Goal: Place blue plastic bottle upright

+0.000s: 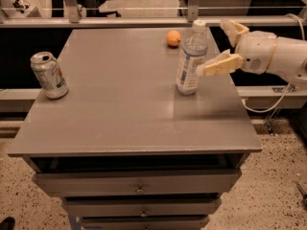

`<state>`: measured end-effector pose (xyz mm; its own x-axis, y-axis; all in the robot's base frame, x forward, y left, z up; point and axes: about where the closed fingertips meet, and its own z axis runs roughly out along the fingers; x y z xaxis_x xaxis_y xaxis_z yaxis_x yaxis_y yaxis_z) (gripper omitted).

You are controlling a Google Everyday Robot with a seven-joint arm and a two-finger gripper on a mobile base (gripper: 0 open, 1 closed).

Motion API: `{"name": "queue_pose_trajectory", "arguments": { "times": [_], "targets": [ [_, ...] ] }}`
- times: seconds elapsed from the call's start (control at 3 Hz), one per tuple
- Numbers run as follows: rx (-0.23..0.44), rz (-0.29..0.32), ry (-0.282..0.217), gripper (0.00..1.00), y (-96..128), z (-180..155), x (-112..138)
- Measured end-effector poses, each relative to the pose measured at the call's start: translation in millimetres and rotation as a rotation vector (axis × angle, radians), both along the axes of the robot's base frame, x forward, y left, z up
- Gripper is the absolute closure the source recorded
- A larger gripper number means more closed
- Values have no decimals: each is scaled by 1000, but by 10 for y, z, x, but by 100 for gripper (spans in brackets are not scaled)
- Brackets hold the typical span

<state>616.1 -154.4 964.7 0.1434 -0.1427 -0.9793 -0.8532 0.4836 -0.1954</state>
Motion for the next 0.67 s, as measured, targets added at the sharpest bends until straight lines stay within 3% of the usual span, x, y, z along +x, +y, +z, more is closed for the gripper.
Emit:
{"name": "queue_pose_trajectory", "arguments": {
  "times": [0.33, 0.67],
  "targets": [
    [2, 7, 65, 0, -302, 113, -97],
    [13, 23, 118, 0, -350, 111, -155]
  ]
}}
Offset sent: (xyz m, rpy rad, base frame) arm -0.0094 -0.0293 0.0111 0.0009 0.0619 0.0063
